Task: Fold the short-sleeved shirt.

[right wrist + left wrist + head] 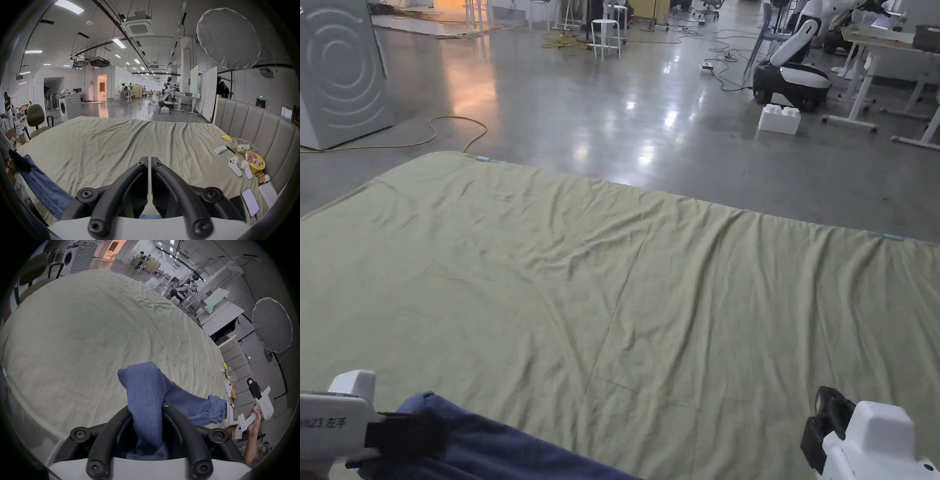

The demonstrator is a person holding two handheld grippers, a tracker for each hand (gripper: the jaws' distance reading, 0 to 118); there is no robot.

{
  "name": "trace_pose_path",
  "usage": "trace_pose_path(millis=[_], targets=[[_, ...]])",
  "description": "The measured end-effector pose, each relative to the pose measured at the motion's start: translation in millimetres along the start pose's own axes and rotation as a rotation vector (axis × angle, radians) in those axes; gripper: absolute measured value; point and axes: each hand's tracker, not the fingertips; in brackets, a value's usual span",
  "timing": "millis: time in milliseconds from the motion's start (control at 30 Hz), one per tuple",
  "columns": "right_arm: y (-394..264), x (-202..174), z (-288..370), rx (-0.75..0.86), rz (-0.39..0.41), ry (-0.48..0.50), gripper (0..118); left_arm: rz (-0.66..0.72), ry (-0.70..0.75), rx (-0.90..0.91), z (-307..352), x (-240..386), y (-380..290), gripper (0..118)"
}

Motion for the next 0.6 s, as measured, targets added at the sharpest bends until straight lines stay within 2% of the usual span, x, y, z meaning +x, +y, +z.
trace_pose_path(millis=[67, 200, 267, 400, 433, 467, 600], targets=[[-2, -1, 0, -0.002, -0.006, 0.006, 4, -0.004, -0.025, 0.002, 2, 17, -4, 17], [-6, 3, 1, -0.006, -0.016, 0.005, 4, 0.036, -0.212, -0.003, -4, 55, -18, 17], [-8, 7, 2, -0.008, -0.022, 0.002, 4, 0.037, -0.258, -0.018, -12, 74, -25, 17], [-12, 17, 6, -0.018, -0.034, -0.015, 4, 0.016, -0.26, -0.039, -37, 112, -39, 17], [-16, 21, 7, -0.052, -0.067, -0.02, 4, -0.011, -0.255, -0.056, -47, 121, -43, 17], [-15, 24, 9, -0.027, -0.047, -0.028, 4, -0.019, -0.243, -0.068, -58, 129, -47, 17], [-21, 34, 14, -0.046, -0.065, -0.049, 4, -0.008, -0.208, -0.148, -111, 138, -64, 17]])
